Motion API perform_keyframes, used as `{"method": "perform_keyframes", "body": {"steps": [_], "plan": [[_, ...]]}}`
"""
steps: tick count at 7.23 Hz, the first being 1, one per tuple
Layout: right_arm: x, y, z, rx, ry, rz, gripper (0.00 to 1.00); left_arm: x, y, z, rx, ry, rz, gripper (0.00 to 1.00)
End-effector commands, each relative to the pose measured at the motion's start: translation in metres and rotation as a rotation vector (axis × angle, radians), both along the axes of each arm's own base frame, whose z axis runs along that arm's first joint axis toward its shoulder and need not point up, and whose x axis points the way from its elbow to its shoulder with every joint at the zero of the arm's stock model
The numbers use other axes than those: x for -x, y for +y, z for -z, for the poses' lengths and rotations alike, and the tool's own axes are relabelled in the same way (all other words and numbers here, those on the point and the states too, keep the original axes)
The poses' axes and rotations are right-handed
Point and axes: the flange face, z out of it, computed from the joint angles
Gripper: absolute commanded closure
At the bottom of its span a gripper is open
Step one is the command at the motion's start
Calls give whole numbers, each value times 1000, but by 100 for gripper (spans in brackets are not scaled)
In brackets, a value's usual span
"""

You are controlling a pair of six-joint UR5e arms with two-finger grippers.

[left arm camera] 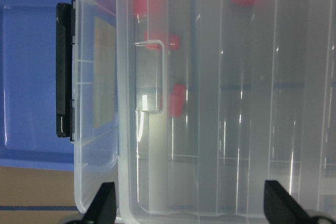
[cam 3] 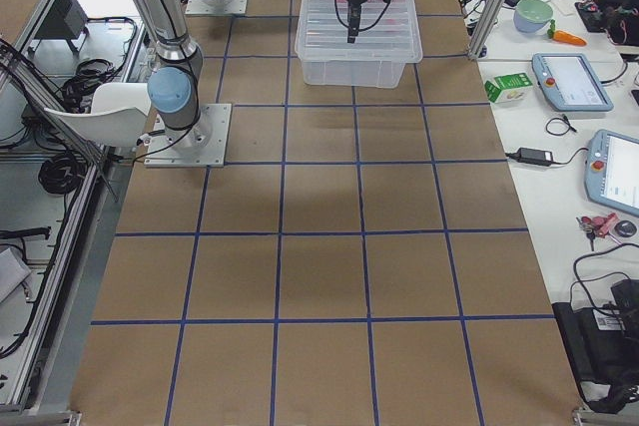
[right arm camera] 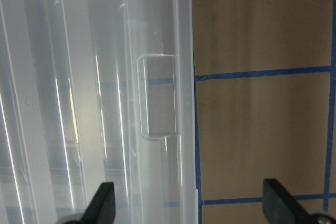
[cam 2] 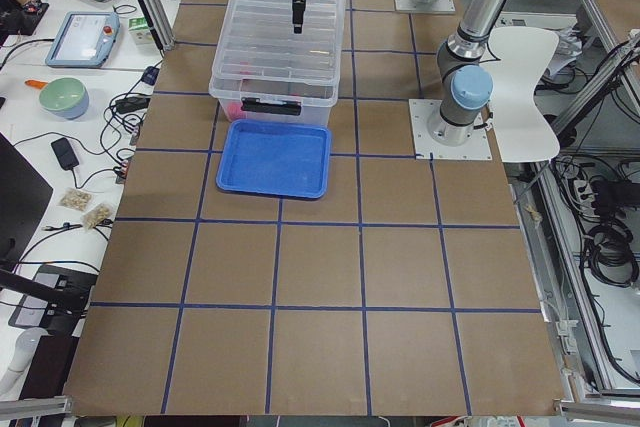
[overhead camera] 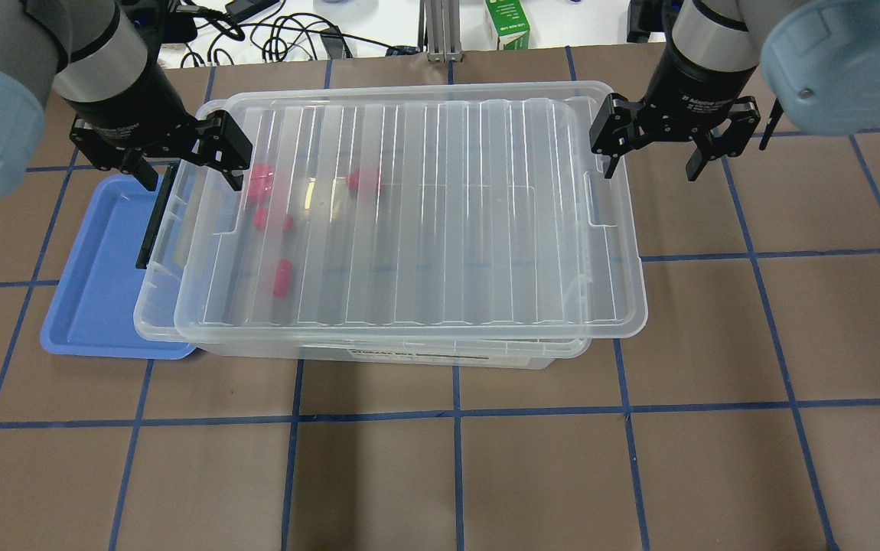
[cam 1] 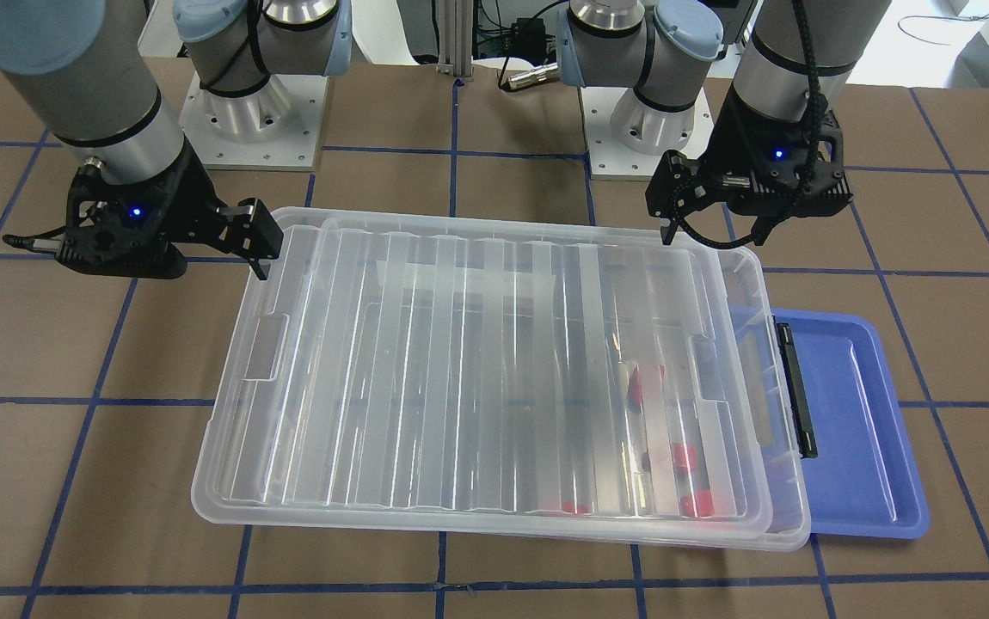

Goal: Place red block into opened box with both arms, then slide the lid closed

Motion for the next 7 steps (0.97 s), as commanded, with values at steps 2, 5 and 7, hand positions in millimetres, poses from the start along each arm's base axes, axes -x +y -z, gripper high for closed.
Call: {"method": "perform_keyframes", "body": {"steps": [2,5,7], "plan": [[13,22,-18,-21,13,24,0,0,1,-3,6,5,-6,0],[12,28,-25,-13,14,24,0,1,-1,0,0,3,-4,0],[12,28,-21,-22,11,24,0,3,-1,3,-6,2,-3,0]]}}
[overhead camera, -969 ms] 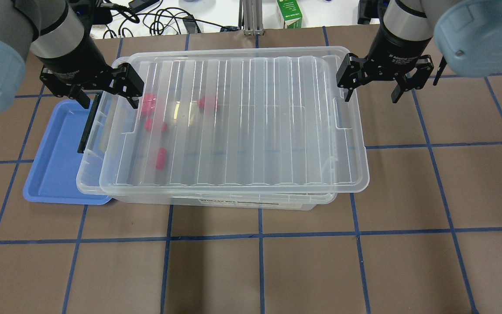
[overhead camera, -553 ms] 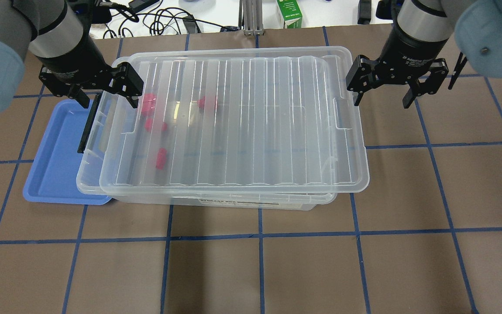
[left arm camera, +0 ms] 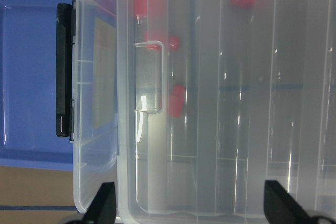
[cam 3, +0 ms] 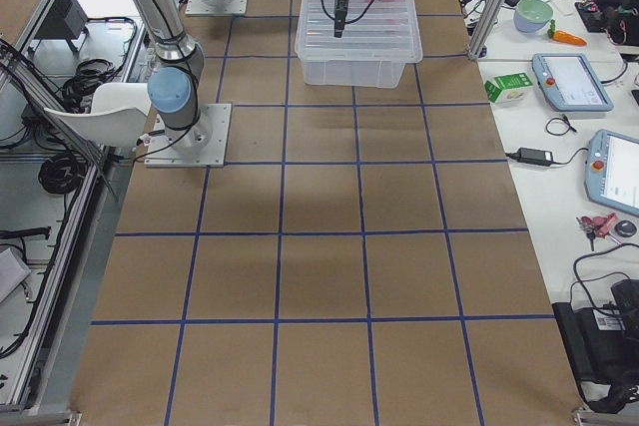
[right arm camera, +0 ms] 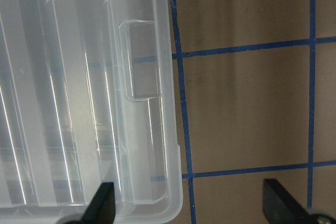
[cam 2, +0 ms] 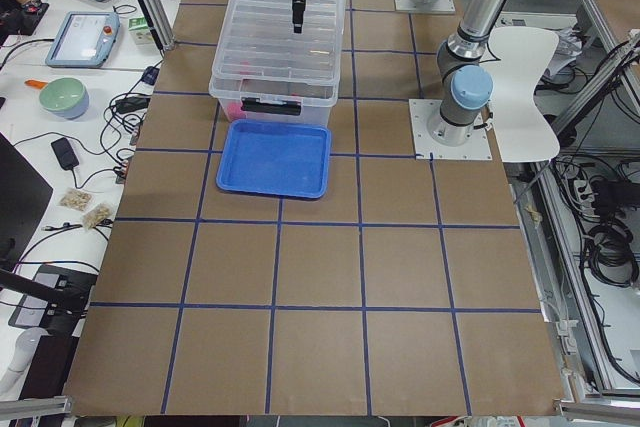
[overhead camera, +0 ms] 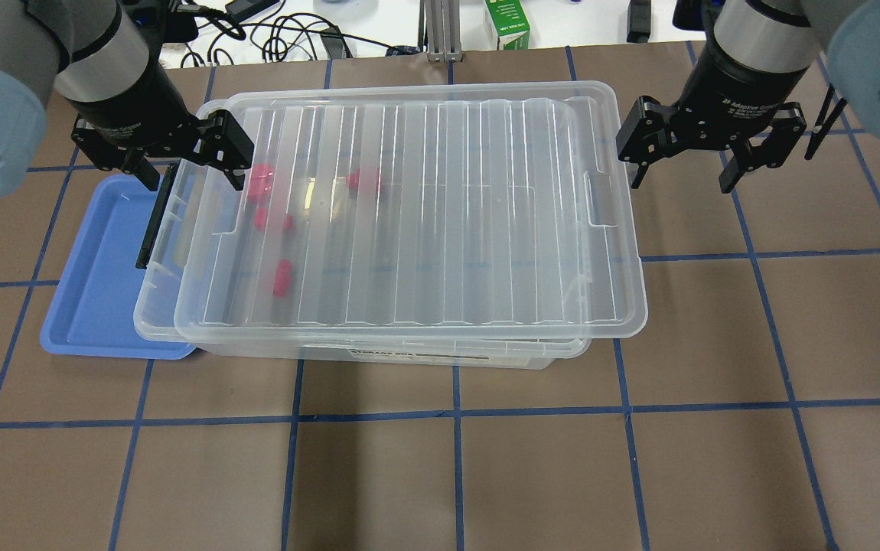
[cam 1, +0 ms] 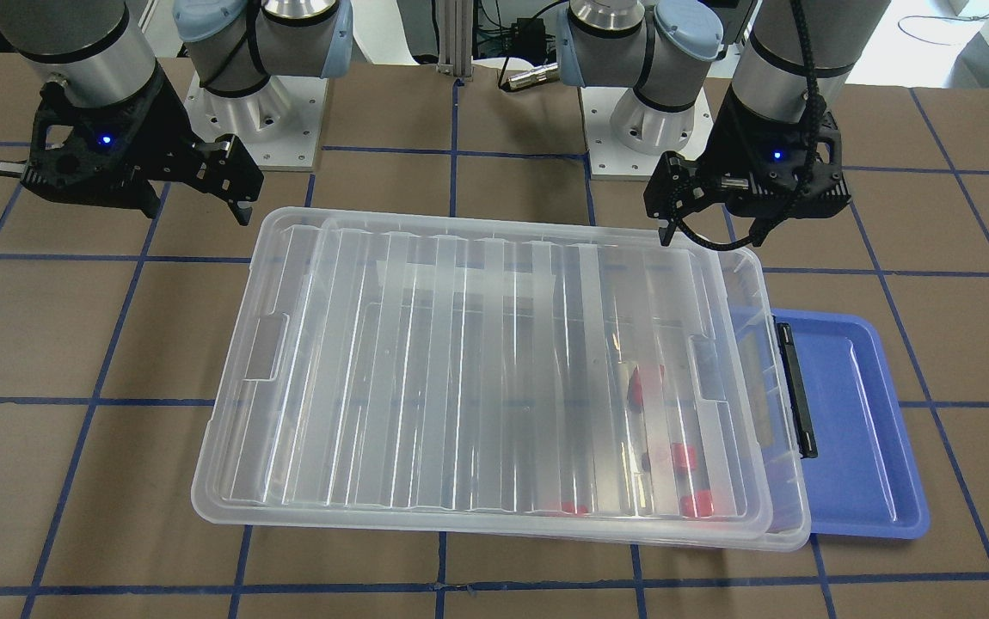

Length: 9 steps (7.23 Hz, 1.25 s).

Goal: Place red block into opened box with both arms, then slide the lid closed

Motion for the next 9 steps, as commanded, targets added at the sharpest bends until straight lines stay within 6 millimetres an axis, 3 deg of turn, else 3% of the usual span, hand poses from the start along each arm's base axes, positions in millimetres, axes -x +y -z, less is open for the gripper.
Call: {"method": "perform_keyframes", "body": {"steps": [1,9], "plan": [[0,1,3,-7,-1,0,0,2,0,0,0,3,1,0],[-1,4,5,-30,-2,-1,0,2,1,-1,2,3,1,0]]}}
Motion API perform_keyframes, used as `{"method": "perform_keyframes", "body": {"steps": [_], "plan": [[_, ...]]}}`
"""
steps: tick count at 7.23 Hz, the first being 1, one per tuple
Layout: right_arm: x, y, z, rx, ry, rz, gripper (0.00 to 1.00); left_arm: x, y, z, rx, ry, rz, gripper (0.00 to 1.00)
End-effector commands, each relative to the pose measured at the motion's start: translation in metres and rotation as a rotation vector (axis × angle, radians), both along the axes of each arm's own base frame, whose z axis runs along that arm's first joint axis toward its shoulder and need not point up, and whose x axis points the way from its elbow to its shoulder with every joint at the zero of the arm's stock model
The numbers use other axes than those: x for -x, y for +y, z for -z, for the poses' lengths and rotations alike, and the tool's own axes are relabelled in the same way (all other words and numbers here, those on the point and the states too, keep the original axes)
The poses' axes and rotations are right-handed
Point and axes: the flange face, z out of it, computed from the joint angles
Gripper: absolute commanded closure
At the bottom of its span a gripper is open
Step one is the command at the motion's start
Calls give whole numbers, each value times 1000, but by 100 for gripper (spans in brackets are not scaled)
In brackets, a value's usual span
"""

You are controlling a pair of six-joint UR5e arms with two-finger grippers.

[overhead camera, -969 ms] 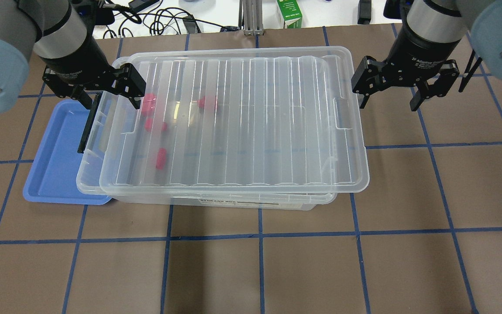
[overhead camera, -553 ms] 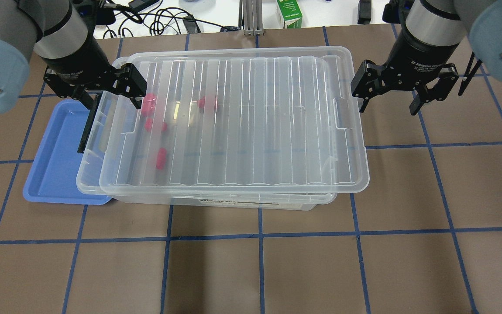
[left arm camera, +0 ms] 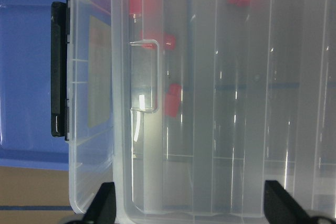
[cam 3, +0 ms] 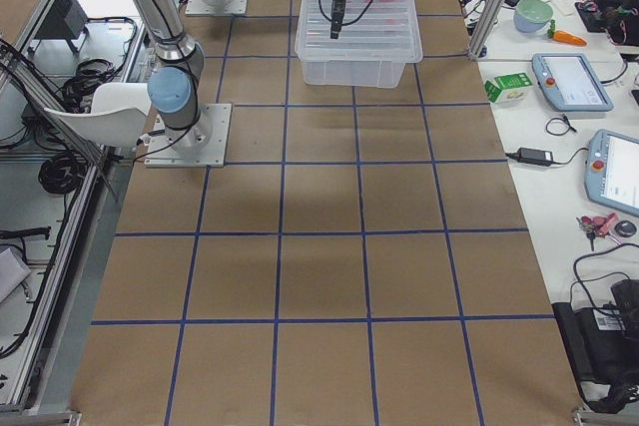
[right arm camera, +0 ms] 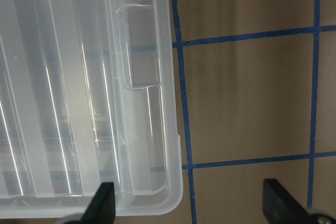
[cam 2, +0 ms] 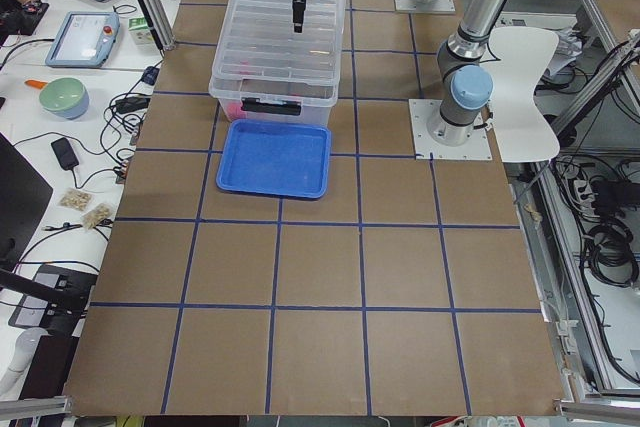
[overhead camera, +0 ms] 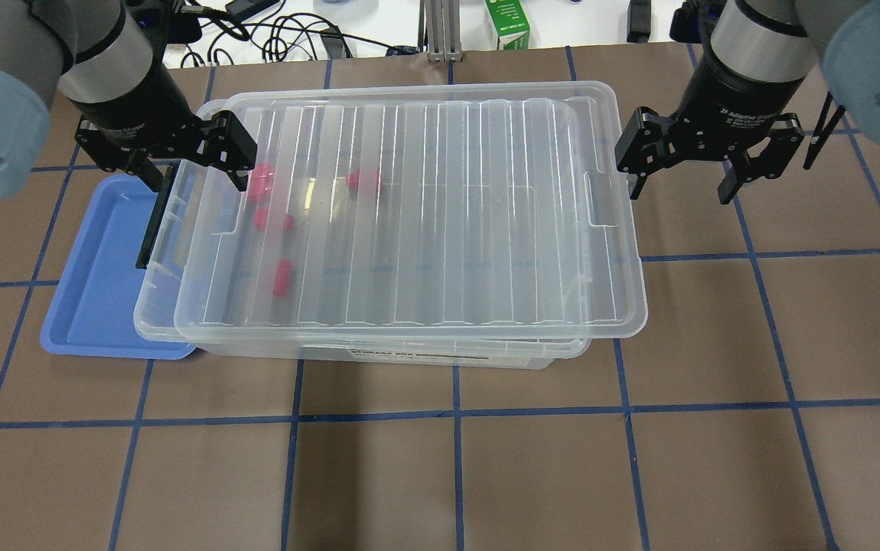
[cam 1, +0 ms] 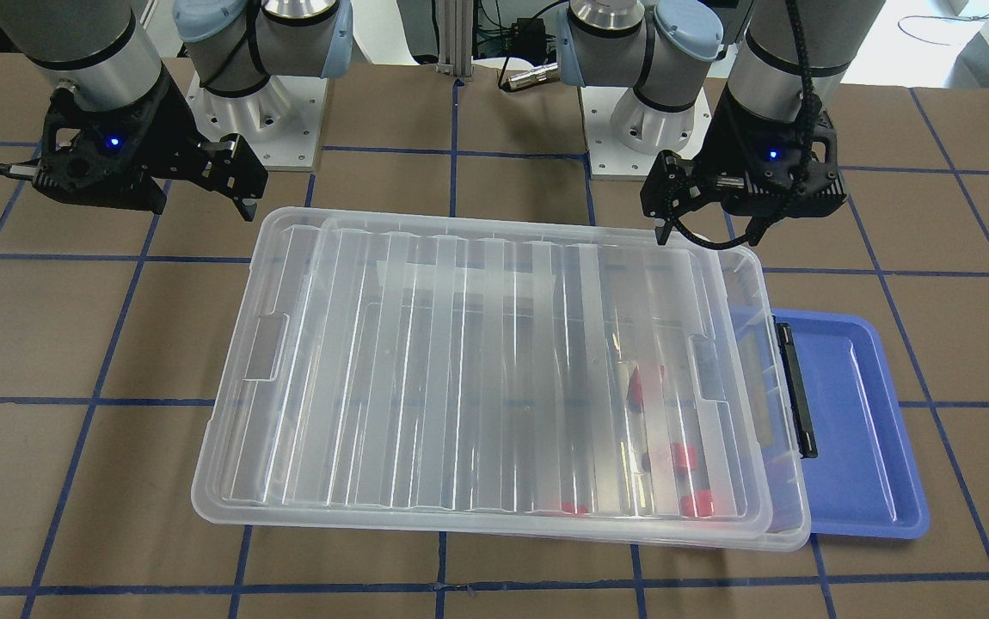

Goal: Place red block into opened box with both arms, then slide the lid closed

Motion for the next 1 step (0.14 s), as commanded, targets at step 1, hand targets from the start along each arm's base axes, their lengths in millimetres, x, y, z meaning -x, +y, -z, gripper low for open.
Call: {"method": "perform_keyframes", "body": {"steps": [1], "plan": [[0,0,0,-1,2,0,0,0,0,0,0,0,0,0]]}}
